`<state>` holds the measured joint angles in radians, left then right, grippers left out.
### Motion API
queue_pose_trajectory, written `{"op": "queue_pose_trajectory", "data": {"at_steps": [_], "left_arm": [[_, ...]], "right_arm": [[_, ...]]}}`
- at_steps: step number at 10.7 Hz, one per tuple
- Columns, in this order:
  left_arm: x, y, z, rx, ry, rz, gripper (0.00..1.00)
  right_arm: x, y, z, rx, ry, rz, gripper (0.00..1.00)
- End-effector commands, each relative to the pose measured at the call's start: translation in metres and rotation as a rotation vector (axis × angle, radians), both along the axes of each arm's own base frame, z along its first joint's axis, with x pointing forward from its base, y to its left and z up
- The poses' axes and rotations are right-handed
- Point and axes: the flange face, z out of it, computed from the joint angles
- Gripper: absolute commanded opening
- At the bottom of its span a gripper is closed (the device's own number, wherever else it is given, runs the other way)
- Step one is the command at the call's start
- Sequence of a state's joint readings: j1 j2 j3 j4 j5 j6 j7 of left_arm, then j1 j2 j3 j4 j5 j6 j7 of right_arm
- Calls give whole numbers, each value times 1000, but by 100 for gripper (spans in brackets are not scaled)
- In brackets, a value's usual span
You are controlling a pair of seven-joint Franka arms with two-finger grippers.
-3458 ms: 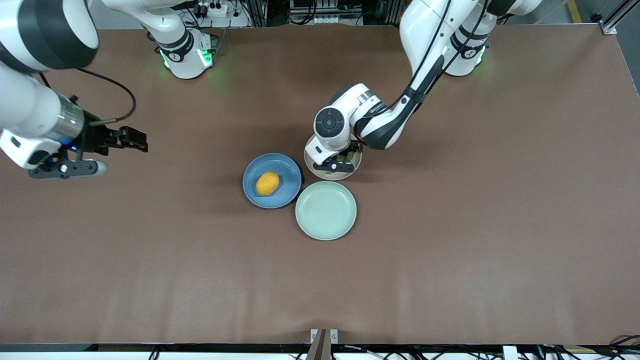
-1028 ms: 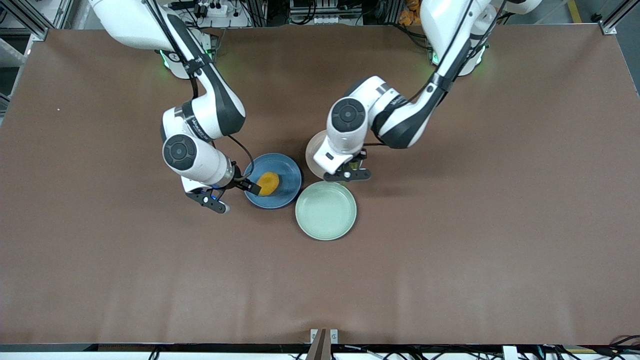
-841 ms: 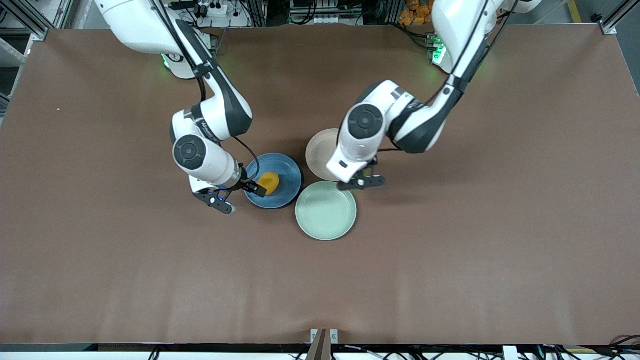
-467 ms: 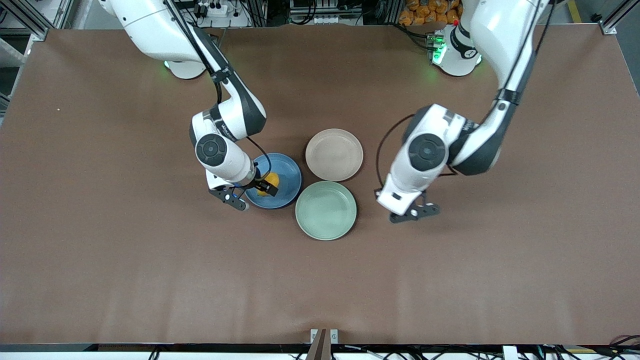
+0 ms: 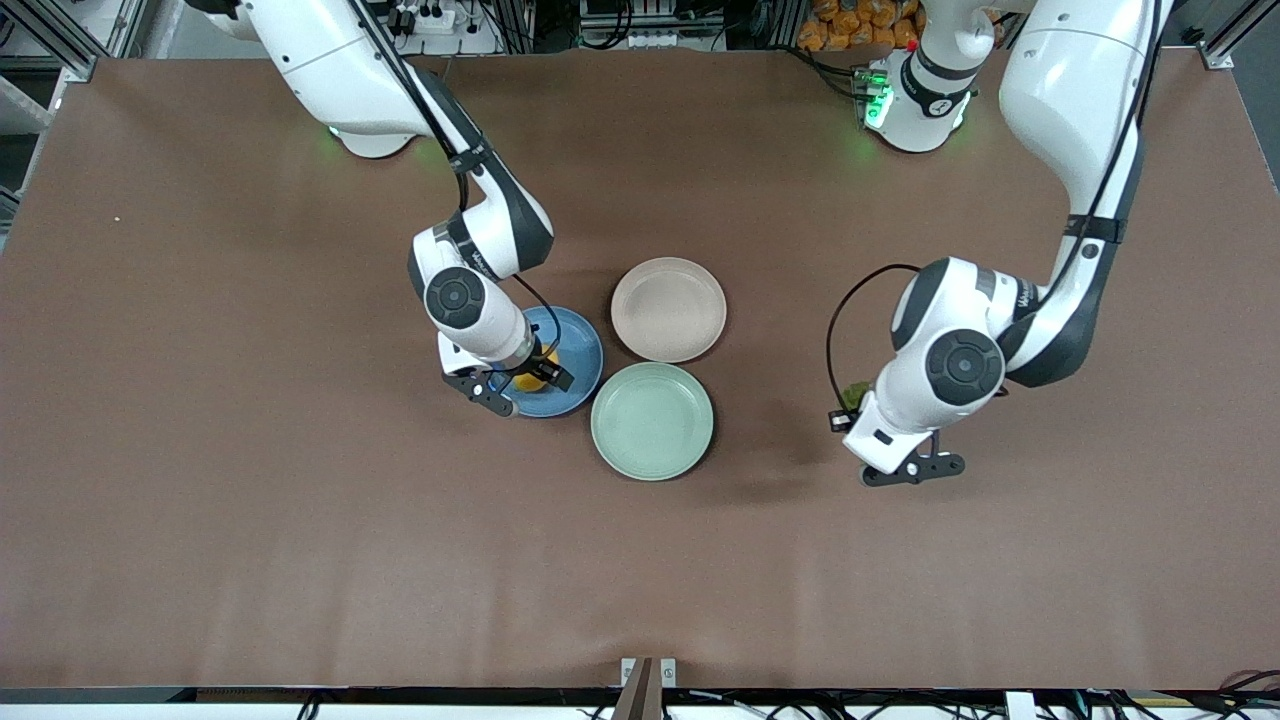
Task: Pick lemon and lettuce from blue and beige plates
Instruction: 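Carry the lettuce off the plate with the left gripper while the right grasps lemon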
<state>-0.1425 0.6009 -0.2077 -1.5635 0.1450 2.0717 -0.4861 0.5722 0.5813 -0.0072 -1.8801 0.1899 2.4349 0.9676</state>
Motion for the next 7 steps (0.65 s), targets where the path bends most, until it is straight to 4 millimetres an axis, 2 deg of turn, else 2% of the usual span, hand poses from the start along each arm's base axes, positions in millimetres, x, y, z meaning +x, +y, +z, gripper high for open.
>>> {"op": "queue_pose_trajectory", "data": {"at_steps": [1,2,3,4,5,7], "left_arm": [[28,20,-11,-6,-41,-61,0],[36,29,-23,1,-72,-73,0],[44,42,-33,7,-111,-76,0],[47,44,-41,0,-128,-95,0],[50,53,-43,6,-139,-90,97],[51,57,-37,42,-160,-119,100]], "right_arm": [[-3,3,-10,-4,1,-13,100],[-3,3,-13,-8,4,-12,100],[-5,3,-17,-13,9,-7,93],[-6,3,-19,-17,15,-6,79],[-7,3,-20,-20,21,-3,69],[-6,2,-18,-22,23,3,41]]}}
